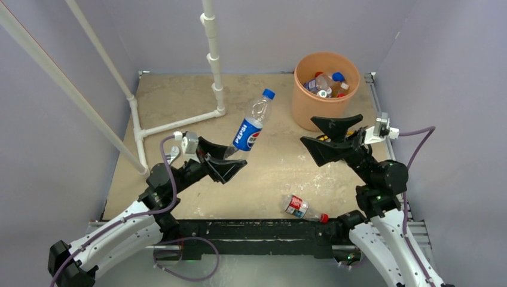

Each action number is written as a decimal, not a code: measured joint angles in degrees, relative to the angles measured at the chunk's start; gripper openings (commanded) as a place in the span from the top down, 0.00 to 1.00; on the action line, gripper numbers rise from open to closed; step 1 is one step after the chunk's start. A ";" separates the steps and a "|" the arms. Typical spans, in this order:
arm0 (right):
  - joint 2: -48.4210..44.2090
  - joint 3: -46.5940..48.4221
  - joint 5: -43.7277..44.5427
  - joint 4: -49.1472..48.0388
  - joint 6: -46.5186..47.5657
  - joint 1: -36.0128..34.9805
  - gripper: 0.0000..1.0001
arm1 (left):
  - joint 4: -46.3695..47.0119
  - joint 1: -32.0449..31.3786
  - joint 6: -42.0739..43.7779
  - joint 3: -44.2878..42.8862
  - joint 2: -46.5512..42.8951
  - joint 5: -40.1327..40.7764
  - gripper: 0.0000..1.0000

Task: Put the plastic bottles in the bin
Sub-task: Pick up the plastic bottle at the center of the board.

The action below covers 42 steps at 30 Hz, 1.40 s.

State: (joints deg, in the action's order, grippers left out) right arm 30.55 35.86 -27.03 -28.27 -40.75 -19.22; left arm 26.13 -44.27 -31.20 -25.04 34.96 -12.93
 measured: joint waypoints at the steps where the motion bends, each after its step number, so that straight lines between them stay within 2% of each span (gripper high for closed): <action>1: 0.11 0.00 -0.39 -0.68 -0.22 0.00 0.01 | 1.49 0.00 -1.25 1.25 -0.15 -1.05 0.67; 11: 3.63 0.20 -3.28 -6.01 -3.15 0.00 0.01 | 12.63 0.00 -6.78 2.45 1.66 -7.15 0.69; 20: 18.14 3.87 -10.25 -22.67 -16.98 -0.44 0.04 | 15.85 0.00 -7.82 2.45 4.70 -12.70 0.72; 24: 22.03 7.04 -11.50 -22.88 -18.78 -1.97 0.06 | 16.72 0.00 -7.82 2.45 4.79 -13.70 0.72; 33: 23.41 9.75 -10.80 -23.17 -18.58 -4.52 0.10 | 16.70 0.00 -7.80 2.45 5.22 -15.23 0.73; 39: 26.77 12.96 -9.70 -22.99 -18.14 -6.38 0.22 | 16.72 -0.02 -7.80 2.45 5.22 -15.58 0.74; 42: 27.85 13.00 -9.53 -23.04 -18.10 -7.41 0.36 | 16.72 -0.09 -7.80 2.45 5.22 -15.80 0.74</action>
State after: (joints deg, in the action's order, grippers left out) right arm 58.39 48.86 -36.56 -51.31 -58.85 -26.63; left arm 42.85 -44.36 -39.00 -22.59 40.18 -28.73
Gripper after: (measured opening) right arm 0.764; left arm 0.615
